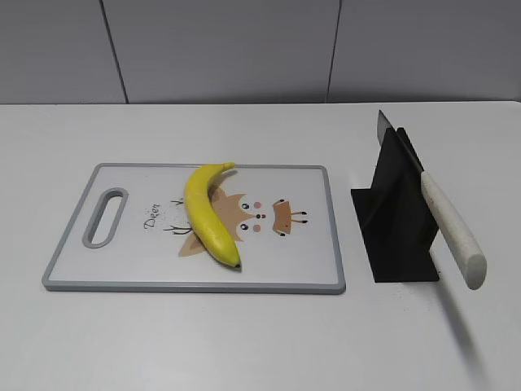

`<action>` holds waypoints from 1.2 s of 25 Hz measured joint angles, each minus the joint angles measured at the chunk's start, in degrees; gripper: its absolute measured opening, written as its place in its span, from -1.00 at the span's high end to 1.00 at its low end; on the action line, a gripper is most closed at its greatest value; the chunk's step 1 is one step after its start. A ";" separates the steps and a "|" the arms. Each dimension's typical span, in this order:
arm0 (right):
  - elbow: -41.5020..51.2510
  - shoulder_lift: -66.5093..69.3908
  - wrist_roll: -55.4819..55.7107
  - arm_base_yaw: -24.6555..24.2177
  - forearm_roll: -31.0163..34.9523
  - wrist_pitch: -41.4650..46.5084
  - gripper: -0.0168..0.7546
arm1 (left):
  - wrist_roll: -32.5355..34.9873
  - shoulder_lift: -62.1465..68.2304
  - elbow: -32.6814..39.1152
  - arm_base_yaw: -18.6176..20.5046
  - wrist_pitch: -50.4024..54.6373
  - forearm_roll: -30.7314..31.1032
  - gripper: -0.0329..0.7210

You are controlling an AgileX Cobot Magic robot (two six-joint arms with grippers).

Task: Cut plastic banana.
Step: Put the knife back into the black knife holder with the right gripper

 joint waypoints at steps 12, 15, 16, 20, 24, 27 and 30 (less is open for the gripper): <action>0.07 -18.69 -0.04 0.00 -0.05 0.08 -0.54 | 0.00 0.00 0.00 0.00 0.00 0.00 -0.58; 0.07 -22.03 -0.04 0.00 -0.05 0.08 -0.54 | 0.00 0.00 0.00 0.00 0.00 0.00 -0.58; 0.07 -22.45 -0.04 0.00 -0.05 0.13 -0.54 | 0.00 0.00 0.00 0.00 0.00 0.00 -0.58; 0.07 -22.79 -0.18 0.00 -0.05 0.18 -0.54 | 0.00 0.00 0.00 0.00 -0.06 0.00 -0.58; 0.07 -22.79 -0.18 0.00 -0.05 0.18 -0.54 | 0.00 0.00 0.00 0.00 -0.06 0.00 -0.58; 0.07 -22.79 -0.18 0.00 -0.05 0.18 -0.54 | 0.00 0.00 0.00 0.00 -0.06 0.00 -0.57; 0.07 -22.79 -0.18 0.00 -0.05 0.18 -0.54 | 0.00 0.00 0.00 0.00 -0.06 0.00 -0.54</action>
